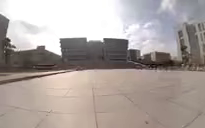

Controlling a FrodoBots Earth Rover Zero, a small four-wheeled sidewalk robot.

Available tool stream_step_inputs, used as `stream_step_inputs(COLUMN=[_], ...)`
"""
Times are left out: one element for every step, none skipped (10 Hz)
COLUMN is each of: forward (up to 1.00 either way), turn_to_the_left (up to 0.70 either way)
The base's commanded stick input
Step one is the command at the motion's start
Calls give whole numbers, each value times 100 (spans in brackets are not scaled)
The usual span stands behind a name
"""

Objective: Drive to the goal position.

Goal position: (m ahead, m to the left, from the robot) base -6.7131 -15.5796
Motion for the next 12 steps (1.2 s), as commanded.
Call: stream_step_inputs(forward=[100,100,100,100,100,100,100,100,100,100,100,100], turn_to_the_left=[0,-5,-28,-40,-40,-40,-40,-40,-38,-19,-2,-2])
